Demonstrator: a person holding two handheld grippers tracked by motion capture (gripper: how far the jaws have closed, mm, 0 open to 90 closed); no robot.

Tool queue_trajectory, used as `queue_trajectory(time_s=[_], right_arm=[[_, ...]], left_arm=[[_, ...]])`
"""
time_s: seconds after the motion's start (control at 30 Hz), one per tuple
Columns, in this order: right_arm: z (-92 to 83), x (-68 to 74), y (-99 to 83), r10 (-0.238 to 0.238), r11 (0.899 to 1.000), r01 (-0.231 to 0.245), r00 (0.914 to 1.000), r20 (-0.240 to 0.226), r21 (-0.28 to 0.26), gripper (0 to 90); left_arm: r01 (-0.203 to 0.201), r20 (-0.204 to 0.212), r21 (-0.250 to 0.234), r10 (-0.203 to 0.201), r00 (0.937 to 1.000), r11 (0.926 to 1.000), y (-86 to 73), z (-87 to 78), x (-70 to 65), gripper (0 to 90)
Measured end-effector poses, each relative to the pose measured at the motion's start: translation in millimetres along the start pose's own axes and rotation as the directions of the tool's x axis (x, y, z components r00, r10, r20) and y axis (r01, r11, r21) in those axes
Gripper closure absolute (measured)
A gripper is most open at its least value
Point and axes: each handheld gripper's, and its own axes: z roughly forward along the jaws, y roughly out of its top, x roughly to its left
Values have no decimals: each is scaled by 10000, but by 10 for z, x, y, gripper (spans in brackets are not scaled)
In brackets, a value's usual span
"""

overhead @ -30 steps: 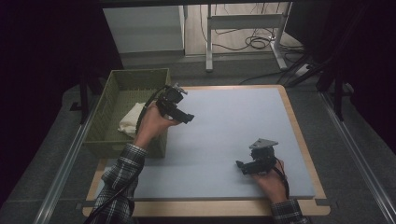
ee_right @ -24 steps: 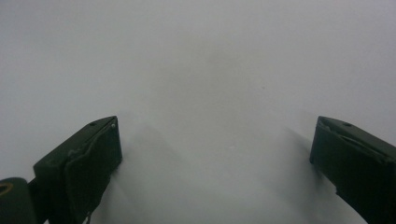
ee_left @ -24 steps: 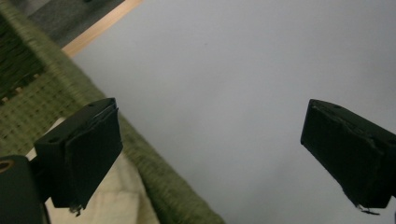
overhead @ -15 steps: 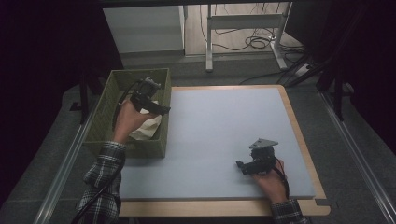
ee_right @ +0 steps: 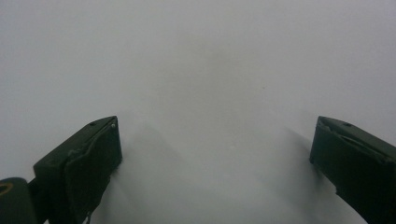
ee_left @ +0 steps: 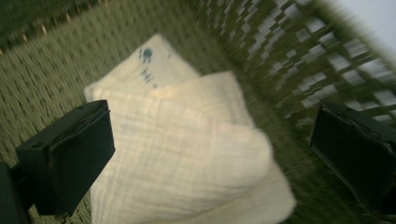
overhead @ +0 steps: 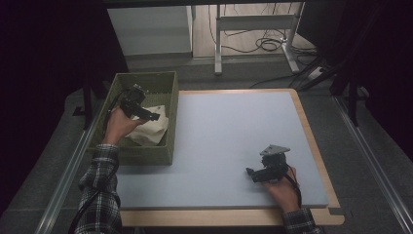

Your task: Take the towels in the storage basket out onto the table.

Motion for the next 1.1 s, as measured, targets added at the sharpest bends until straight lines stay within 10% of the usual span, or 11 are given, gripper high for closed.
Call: queue_trajectory(time_s=[0.37, 0.7, 0.77, 0.93, 1.1], right_arm=[[0, 0, 0, -2, 10000, 2, 10000, -4, -2, 23], [0, 1, 0, -6, 10000, 6, 10000, -8, -10, 23], [0, 1, 0, -8, 10000, 8, 10000, -8, -11, 24], [0, 1, -1, -10, 10000, 10, 10000, -7, -10, 23], [0, 0, -1, -12, 10000, 12, 10000, -7, -9, 23]], left_arm=[[280, -61, 1246, -274, 9996, 9918, -85, 439, 164, 2], [362, -218, 3449, -305, 9993, 9379, -133, 755, 214, 33], [210, -123, 3732, -177, 9998, 9275, -144, 787, 189, 98], [291, 27, 3721, -324, 9995, 9278, -146, 735, 194, 237], [45, 487, 3773, -247, 9985, 9261, -134, 676, 162, 582]])
